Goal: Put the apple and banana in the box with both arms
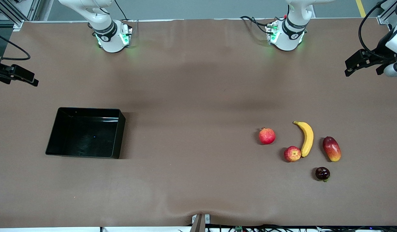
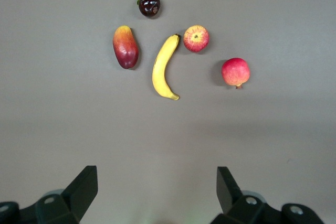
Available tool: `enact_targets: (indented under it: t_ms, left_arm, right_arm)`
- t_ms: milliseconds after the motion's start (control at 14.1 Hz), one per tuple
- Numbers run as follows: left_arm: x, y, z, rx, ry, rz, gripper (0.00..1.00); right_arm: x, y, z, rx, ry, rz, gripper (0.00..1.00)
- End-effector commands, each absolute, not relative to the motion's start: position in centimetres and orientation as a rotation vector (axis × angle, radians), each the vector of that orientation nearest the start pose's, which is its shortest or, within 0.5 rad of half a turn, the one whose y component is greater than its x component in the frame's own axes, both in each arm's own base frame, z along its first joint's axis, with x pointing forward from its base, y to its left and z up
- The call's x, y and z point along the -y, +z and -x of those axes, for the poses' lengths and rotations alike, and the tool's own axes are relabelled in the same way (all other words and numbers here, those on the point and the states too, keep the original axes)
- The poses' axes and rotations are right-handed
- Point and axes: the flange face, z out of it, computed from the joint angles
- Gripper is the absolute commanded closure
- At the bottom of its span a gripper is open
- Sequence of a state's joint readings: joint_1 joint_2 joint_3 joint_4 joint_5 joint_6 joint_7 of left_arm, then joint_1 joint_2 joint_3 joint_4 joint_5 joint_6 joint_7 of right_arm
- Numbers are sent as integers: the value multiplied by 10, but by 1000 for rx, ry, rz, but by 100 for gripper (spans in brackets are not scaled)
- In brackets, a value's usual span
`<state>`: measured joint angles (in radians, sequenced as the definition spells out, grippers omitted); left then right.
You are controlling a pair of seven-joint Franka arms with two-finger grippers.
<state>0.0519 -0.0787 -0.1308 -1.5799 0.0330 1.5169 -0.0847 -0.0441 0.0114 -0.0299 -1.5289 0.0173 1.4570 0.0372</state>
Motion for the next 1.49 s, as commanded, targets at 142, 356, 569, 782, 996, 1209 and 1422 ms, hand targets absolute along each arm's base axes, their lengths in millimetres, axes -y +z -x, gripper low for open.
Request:
enact_targets:
  t_ms: [142, 356, 569, 782, 996, 1209, 1422]
  left_arm:
    - [42, 651, -537, 30, -9, 3124, 0]
    - [40, 628, -554, 34, 37, 3129, 0]
    - [41, 598, -574, 41, 61, 3133, 0]
    - [38, 536, -613, 45, 83, 3145, 0]
    - [46, 472, -651, 55, 40, 3155, 0]
    - [49, 411, -675, 202, 42, 3160, 0]
    - [69, 356, -684, 293, 101, 3166, 0]
  right_arm:
    - [53, 597, -562, -187, 163, 3125, 0]
    - [80, 538, -584, -102, 167, 3122, 0]
    - [100, 483, -608, -84, 191, 3123, 0]
    - [125, 419, -630, -52, 208, 3143, 0]
    - [154, 370, -639, -21, 201, 3139, 0]
    - [178, 311, -628, -6, 175, 3132, 0]
    - [179, 258, -610, -12, 182, 3130, 35]
